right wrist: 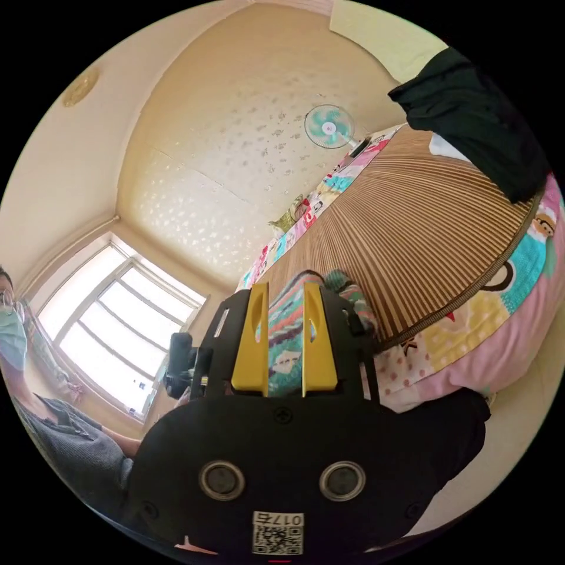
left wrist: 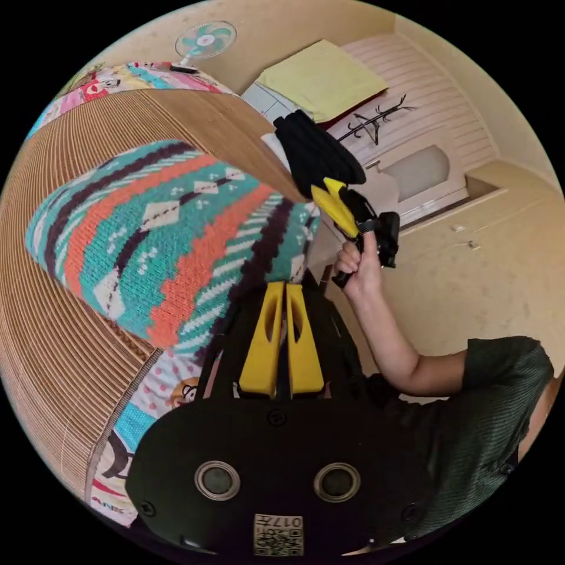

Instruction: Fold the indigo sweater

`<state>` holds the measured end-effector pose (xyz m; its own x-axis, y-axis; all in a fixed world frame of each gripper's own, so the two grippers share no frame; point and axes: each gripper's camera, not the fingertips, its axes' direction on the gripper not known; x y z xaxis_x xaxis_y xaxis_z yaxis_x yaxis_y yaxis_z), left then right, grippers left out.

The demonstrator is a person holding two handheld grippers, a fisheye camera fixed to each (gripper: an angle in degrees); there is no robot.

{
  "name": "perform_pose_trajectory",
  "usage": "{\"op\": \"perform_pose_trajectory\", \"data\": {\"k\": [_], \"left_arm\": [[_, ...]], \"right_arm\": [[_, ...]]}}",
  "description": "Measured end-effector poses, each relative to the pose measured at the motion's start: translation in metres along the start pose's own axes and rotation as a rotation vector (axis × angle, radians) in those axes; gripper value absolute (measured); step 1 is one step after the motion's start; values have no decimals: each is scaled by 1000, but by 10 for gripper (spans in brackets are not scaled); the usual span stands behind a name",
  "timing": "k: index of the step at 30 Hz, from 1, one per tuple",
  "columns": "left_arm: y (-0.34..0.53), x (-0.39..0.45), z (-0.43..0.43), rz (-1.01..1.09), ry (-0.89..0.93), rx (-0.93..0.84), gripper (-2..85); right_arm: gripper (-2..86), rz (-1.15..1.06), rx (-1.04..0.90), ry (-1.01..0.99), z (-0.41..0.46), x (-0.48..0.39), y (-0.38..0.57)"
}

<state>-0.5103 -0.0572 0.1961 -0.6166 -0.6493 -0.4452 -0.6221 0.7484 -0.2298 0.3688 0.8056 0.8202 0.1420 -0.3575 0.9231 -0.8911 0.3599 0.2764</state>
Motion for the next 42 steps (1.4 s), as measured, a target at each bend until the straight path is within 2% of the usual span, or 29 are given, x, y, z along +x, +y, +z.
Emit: {"op": "perform_pose_trajectory", "data": {"k": [3, 5, 7, 11, 13, 14, 16, 17, 18, 21, 24, 26, 31, 33, 35, 38, 40, 42], "left_arm": [[0, 5, 39, -30, 89, -84, -8], [9, 21, 33, -5, 36, -53, -7], [24, 34, 19, 9, -11, 21, -4], [80, 40, -34, -63, -75, 356, 60], [98, 22, -46, -197, -95, 420, 118], [103, 5, -45, -279, -67, 399, 160], [109, -16, -36, -334, 22, 343, 161], [118, -21, -36, -364, -6, 341, 145], [128, -19, -40, -379, -127, 337, 136], [154, -16, -58, -319, -314, 341, 133], [192, -53, -94, -418, -222, 370, 126], [215, -68, -119, -446, -243, 386, 124], [282, -74, -195, -589, -539, 436, 112], [329, -65, -230, -739, -721, 515, 105], [369, -48, -251, -839, -806, 621, 106], [425, -10, -255, -838, -790, 833, 115], [437, -5, -238, -826, -771, 830, 114], [440, -18, -210, -891, -772, 722, 101]], "right_arm": [[114, -67, -138, -56, 24, -8, -29], [167, -94, -324, -44, 48, -10, -61], [226, -128, -511, 8, 73, -8, -82], [236, -172, -885, 223, 142, 23, -100], [224, -116, -1033, 150, 170, 41, -93], [215, -88, -1041, 85, 176, 45, -93], [203, -65, -1039, -5, 182, 45, -90], [201, -38, -1050, -40, 188, 43, -82], [200, -32, -1060, -46, 192, 40, -77], [199, -28, -1082, -15, 214, 10, -54], [199, -20, -1116, 5, 244, -21, -31], [198, 17, -1141, -10, 276, -45, -12], [198, 14, -1089, -17, 348, -122, 44], [199, 31, -1094, -65, 381, -148, 67], [204, 39, -1146, -108, 426, -188, 97], [214, -1, -1246, -135, 469, -246, 136], [214, -100, -1368, -166, 494, -286, 166], [201, -235, -1520, -162, 512, -316, 197]]}}
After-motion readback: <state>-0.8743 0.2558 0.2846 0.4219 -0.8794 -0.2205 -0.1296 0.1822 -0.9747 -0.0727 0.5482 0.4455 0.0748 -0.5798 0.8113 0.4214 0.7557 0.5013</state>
